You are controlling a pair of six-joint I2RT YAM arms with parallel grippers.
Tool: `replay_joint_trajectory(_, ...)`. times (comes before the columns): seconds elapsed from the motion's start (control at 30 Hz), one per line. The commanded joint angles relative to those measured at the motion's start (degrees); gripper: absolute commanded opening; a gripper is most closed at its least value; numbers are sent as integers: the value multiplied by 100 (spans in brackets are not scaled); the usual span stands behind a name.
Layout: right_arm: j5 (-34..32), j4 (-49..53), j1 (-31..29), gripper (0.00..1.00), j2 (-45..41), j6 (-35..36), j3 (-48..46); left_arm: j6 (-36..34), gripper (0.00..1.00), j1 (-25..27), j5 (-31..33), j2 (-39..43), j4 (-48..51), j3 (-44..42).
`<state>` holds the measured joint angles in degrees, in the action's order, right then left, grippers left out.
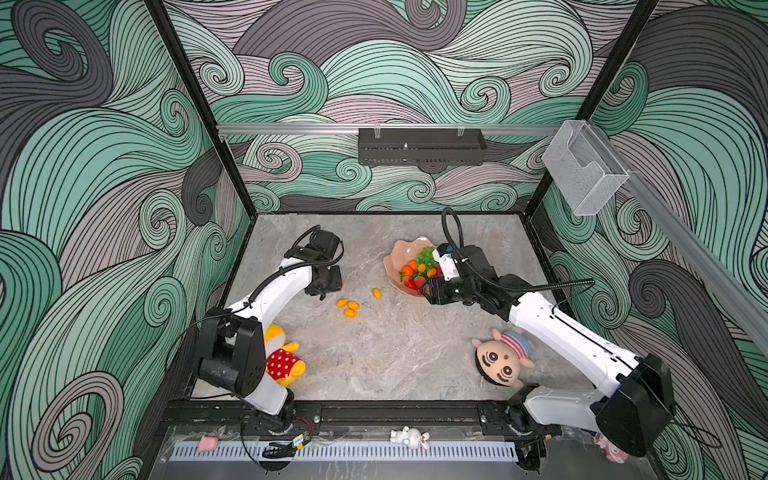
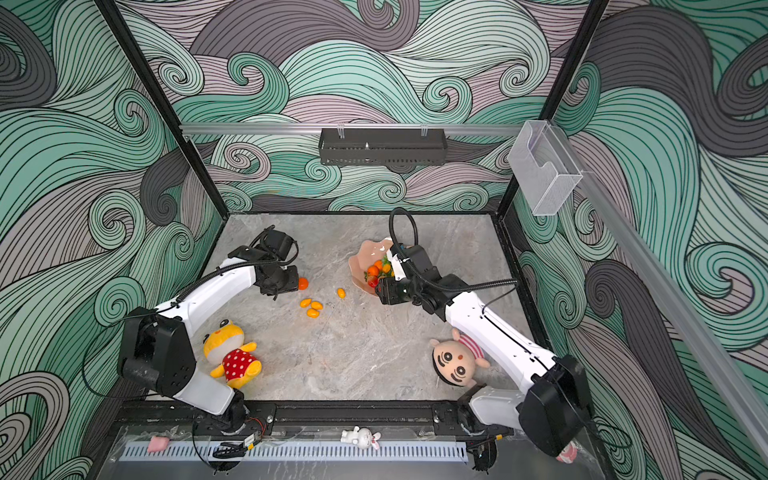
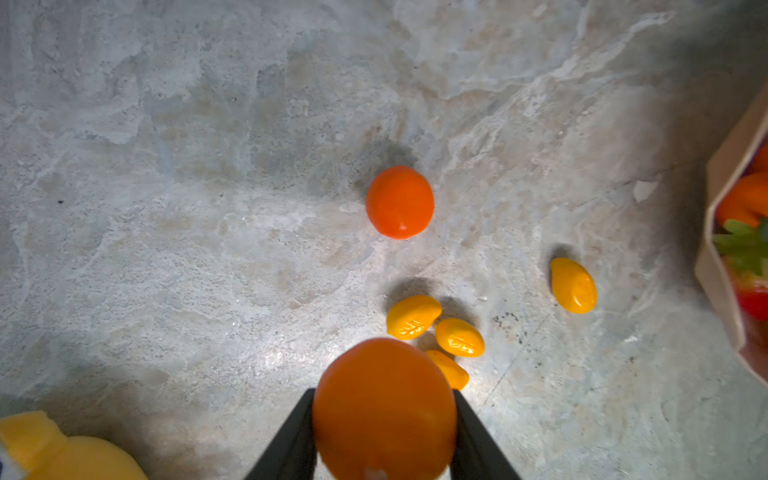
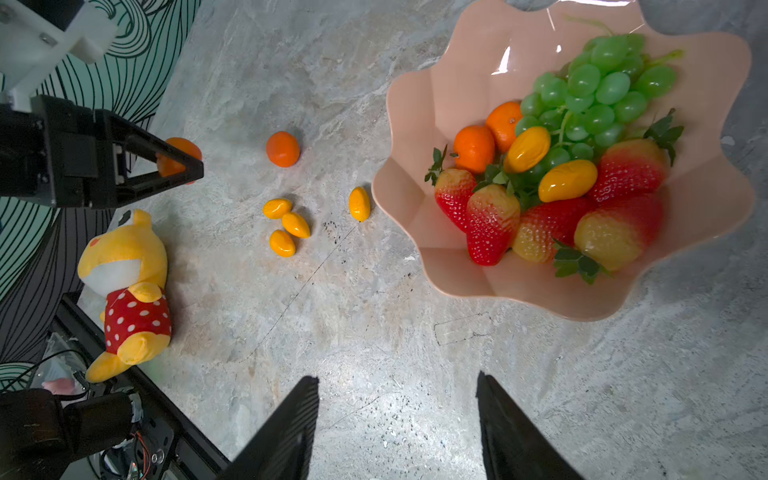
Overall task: Place and organize the fake fruits in the fruit bowl
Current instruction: 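Carry the tangerine toward the pink bowl with the left gripper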
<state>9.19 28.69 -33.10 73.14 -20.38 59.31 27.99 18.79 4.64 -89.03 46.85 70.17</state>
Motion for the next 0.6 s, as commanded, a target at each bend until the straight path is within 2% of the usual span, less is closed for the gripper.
replay_joint_trajectory(0.0, 38, -13, 184, 63, -36, -230, -143, -114, 46, 107, -262, -36, 22, 362)
replay_joint_trajectory(0.27, 190, -126, 926, 72, -278, -559, -501, -38, 46, 567, -631, -961, -106, 1444)
replay_joint_trajectory(0.43, 483, -454, 1341, 84, -620, -811, -839, -39, 46, 912, -766, -1720, -114, 2305)
replay_joint_trajectory(0.57, 403, -593, 1429, 95, -998, -860, -1015, -90, 46, 1092, -850, -2391, 20, 3117)
